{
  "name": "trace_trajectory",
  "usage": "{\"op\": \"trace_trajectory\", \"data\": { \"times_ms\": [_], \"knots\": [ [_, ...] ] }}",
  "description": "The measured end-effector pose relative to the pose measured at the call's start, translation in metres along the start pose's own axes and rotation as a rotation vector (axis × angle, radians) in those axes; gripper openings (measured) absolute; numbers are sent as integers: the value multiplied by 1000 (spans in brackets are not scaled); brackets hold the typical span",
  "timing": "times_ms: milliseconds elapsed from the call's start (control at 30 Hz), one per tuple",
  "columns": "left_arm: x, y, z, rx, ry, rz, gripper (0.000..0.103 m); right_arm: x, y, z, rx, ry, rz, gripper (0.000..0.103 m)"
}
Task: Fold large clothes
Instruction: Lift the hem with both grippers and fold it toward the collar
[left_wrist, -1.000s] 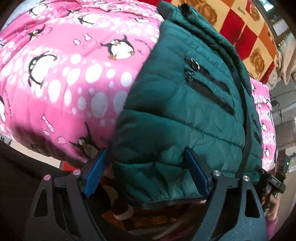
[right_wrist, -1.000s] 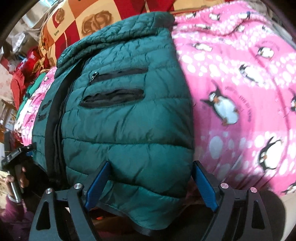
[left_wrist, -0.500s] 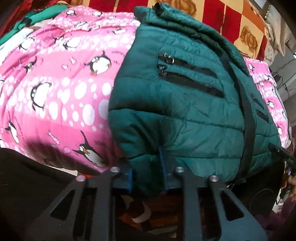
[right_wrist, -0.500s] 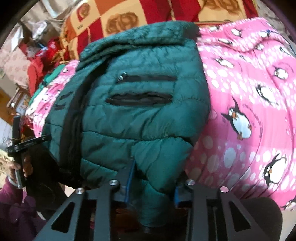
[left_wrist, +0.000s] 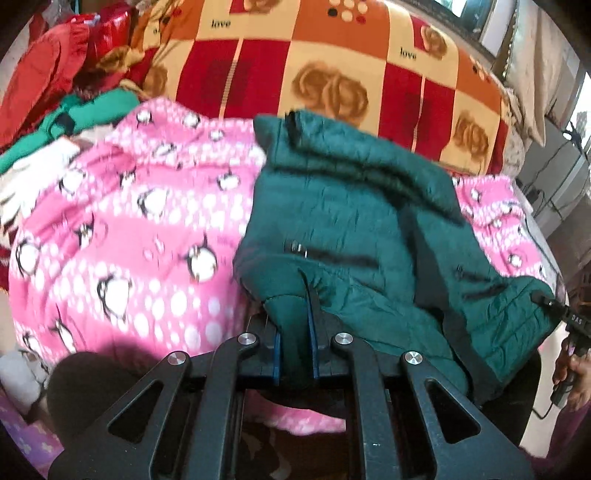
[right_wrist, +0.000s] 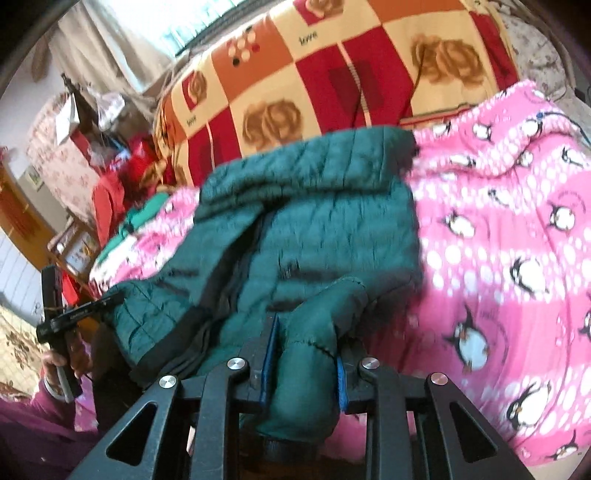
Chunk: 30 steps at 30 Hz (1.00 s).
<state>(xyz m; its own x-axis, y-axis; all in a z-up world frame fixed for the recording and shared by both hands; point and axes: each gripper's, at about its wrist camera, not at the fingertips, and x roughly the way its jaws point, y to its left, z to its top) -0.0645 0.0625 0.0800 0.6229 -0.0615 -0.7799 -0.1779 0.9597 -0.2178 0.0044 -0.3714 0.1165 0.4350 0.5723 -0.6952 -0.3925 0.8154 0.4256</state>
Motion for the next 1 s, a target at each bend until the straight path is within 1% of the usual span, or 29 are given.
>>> {"op": "trace_trajectory", "data": {
  "times_ms": [267,400,533,700,833,1000],
  "knots": [
    [0,-4,45,-29,-77,5,10,-6,1,42,-4,-98,-31,24],
    [7,-5,65,-45,-91,18,10,-3,0,64,0,-142,-46,24],
    [18,-9,85,-42,-114,44,10,4,-4,85,0,-162,-66,24],
    [31,-11,108,-52,-131,58,10,17,-7,115,4,-181,-98,24],
    [45,-13,129,-57,-135,75,10,31,-9,136,-12,-183,-128,24],
    [65,-18,150,-50,-142,110,11,52,-20,158,0,-172,-163,24]
  ]
}}
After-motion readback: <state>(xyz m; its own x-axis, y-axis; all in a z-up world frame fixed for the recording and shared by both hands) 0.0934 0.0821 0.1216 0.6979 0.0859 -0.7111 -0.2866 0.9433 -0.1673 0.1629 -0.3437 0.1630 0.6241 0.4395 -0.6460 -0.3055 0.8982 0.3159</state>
